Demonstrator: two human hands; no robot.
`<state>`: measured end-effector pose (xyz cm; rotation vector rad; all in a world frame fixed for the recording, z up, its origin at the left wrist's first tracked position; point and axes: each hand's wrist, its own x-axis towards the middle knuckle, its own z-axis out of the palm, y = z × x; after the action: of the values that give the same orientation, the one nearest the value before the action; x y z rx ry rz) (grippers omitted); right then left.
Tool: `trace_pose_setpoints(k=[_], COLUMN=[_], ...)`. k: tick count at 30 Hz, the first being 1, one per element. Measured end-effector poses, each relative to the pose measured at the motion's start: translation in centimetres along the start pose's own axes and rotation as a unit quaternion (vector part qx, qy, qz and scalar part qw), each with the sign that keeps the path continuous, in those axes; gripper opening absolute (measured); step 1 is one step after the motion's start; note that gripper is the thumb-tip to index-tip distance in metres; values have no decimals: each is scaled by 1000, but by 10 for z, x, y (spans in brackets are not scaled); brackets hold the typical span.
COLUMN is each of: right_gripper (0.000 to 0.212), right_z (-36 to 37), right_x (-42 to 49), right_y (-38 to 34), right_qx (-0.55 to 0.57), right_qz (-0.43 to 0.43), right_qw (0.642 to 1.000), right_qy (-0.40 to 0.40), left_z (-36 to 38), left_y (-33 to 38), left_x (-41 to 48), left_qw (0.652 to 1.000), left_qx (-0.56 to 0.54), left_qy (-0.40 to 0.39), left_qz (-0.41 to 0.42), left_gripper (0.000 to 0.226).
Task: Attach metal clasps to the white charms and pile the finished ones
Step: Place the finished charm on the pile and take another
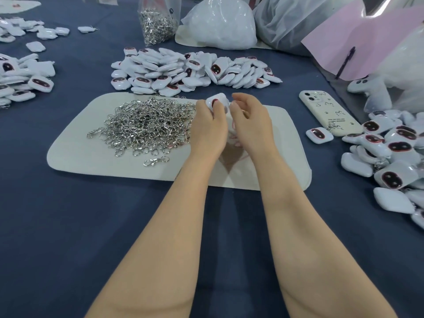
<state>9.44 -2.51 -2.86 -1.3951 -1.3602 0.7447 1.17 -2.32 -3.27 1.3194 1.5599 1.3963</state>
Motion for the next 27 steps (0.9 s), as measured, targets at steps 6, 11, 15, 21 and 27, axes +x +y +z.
trace_pose_setpoints(k=[6, 11, 15, 21, 27], right_gripper=[18, 8, 16, 24, 28], right_z=[-35, -88, -136, -185, -203], right_x=[-1, -1, -5, -11, -12], right_y=[-9, -7, -2, 14, 31], right_qx=[28, 4, -32, -68, -99], right_qz=[2, 6, -2, 16, 14], right_qw=[998, 980, 951, 916, 892], right_qy=[50, 201, 306, 395, 441], left_z=[29, 80, 127, 174, 195], left_y=[23, 63, 85, 100, 97], left_x=[-15, -23, -45, -74, -80], left_qw=[998, 991, 981, 964, 950], left_qx=[-21, -93, -129, -133, -75], left_qy=[-36, -86, -142, -231, -302], left_qz=[43, 47, 38, 20, 25], left_gripper=[25, 13, 12, 8, 11])
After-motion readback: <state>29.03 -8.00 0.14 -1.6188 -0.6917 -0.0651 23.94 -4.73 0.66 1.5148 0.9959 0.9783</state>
